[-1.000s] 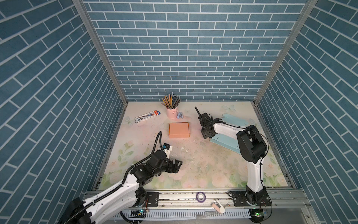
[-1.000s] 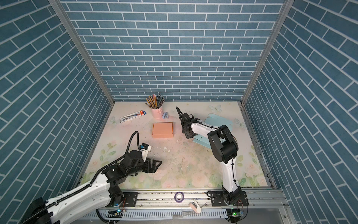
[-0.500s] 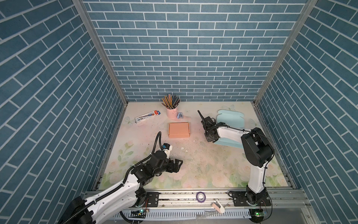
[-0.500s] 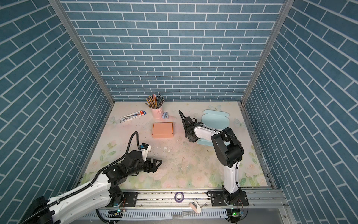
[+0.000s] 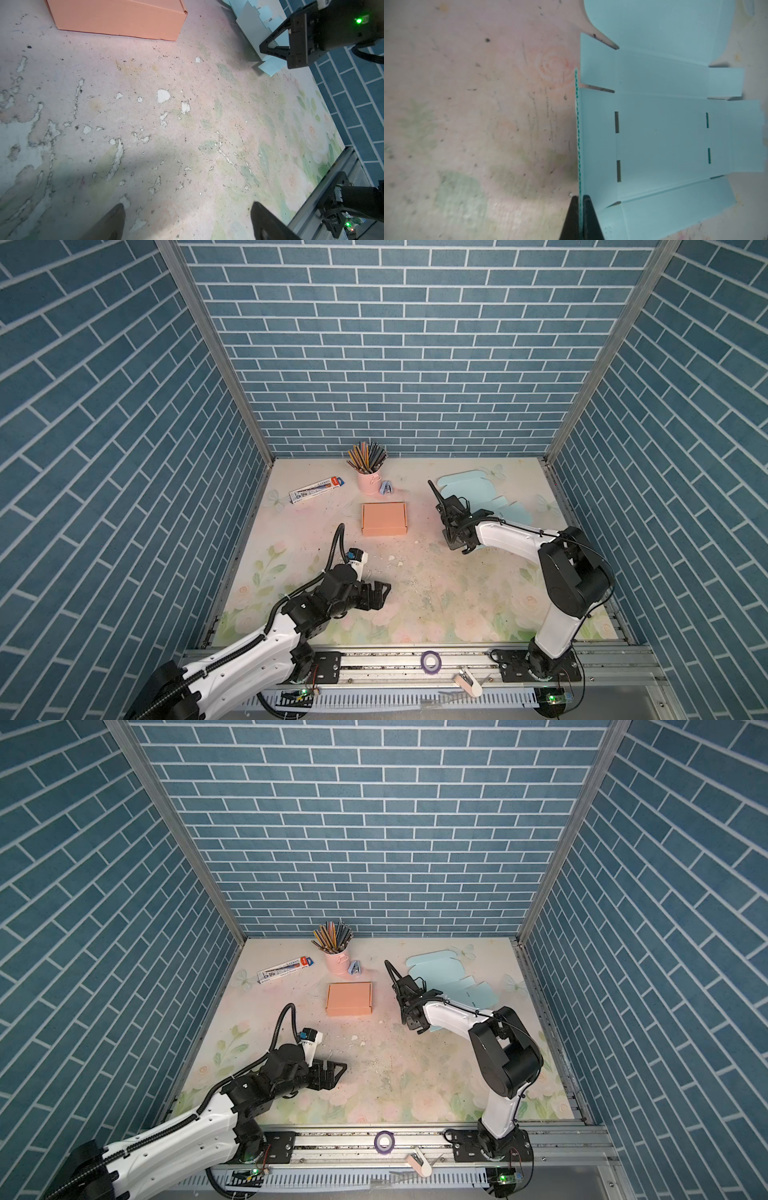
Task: Fold the paper box
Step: 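Grasp the edge of the light-blue blank nearest the robot with the right gripper, then drag the light-blue blank toward the robot and the left gripper with the right gripper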
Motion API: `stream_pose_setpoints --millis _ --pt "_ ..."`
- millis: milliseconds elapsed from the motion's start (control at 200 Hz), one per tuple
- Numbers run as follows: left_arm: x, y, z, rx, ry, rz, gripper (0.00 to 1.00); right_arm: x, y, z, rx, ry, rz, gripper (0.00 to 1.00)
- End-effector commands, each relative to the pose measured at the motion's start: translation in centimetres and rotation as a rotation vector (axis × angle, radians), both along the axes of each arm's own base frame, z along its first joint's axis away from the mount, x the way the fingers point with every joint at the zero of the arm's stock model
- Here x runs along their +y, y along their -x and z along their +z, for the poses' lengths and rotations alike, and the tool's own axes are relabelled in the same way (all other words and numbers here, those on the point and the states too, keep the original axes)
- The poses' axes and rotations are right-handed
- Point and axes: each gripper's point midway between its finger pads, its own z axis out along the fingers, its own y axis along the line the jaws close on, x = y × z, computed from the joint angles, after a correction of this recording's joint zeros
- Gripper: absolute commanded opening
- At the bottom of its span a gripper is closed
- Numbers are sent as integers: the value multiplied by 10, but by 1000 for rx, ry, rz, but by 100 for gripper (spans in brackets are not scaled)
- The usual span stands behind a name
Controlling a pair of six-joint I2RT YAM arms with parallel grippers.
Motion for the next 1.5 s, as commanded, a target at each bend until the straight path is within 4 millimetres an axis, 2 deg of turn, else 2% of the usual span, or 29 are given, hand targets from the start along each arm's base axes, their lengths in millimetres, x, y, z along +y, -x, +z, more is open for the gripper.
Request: stream_pose_setpoints --millis 0,180,335,635,850,985,1120,1305,1400,1495 --pt "2 -3 -4 -10 -2 25 95 4 22 13 -28 -13 -16 3" --pt "0 -6 -10 -5 -14 24 94 21 60 21 -42 -62 18 3" --pt "-3 -10 -7 -15 -15 24 93 34 77 19 -24 -85 47 3" --pt "7 -8 -7 -29 -15 54 93 59 85 2 26 -94 81 4" --pt "19 -5 -6 -41 -17 85 93 75 91 8 16 -120 103 4" --pt "20 -5 -6 -38 -15 86 92 73 101 15 -5 -182 88 4" --pt "20 -3 -7 -31 -16 81 93 60 110 26 -48 -288 39 3" --pt "21 -4 -5 -35 -10 88 92 41 119 50 -123 -401 14 2" --pt "22 -6 -2 -37 -7 95 92 45 125 53 -111 -390 75 2" --pt "23 -8 2 -36 19 98 92 59 134 56 -99 -367 168 1"
